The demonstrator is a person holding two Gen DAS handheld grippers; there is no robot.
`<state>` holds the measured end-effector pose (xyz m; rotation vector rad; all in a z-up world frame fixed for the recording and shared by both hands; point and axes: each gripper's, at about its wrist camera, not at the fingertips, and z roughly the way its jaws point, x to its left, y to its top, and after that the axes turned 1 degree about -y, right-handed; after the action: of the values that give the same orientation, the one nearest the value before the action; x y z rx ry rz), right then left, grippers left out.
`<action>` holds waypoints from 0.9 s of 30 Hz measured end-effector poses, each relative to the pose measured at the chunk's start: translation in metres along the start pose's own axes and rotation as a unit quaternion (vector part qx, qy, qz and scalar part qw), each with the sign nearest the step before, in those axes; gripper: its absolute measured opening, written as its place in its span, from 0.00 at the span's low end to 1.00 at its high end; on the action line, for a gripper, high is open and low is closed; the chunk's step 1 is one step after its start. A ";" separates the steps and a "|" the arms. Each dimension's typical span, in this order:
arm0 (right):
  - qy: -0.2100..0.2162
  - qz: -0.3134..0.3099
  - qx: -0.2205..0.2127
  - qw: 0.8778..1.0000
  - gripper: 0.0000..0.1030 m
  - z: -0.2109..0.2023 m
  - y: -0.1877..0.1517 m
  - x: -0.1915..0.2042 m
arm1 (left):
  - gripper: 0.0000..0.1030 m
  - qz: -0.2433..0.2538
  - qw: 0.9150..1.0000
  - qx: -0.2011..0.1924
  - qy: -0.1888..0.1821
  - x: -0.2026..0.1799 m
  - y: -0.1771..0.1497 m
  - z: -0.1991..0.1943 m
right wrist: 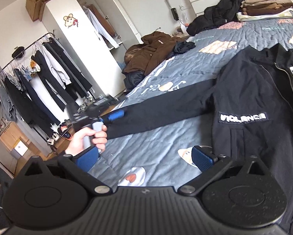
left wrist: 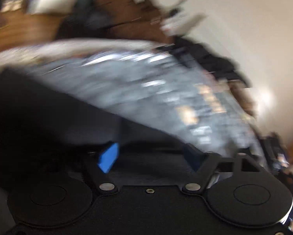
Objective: Fold clothes
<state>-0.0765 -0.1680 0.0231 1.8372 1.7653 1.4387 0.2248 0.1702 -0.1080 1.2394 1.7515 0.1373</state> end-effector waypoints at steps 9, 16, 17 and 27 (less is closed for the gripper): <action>-0.005 0.032 -0.011 0.999 0.99 -0.010 -0.005 -0.030 | 0.68 -0.070 0.993 -0.091 -0.010 0.037 -0.005 -0.096; 0.003 0.042 -0.024 0.999 0.99 -0.015 -0.006 -0.033 | 0.82 -0.166 0.975 -0.146 0.031 0.059 -0.063 -0.143; 0.004 0.040 -0.025 0.999 0.99 -0.016 -0.006 -0.033 | 0.81 -0.172 0.973 -0.147 0.038 0.062 -0.067 -0.143; -0.002 0.036 -0.035 0.999 0.99 -0.038 -0.005 -0.040 | 0.82 -0.172 0.966 -0.167 0.094 0.040 -0.038 -0.105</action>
<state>-0.0995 -0.2177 0.0195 1.8853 1.6406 1.5023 0.1205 0.2256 -0.0980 0.6855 1.9829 0.3396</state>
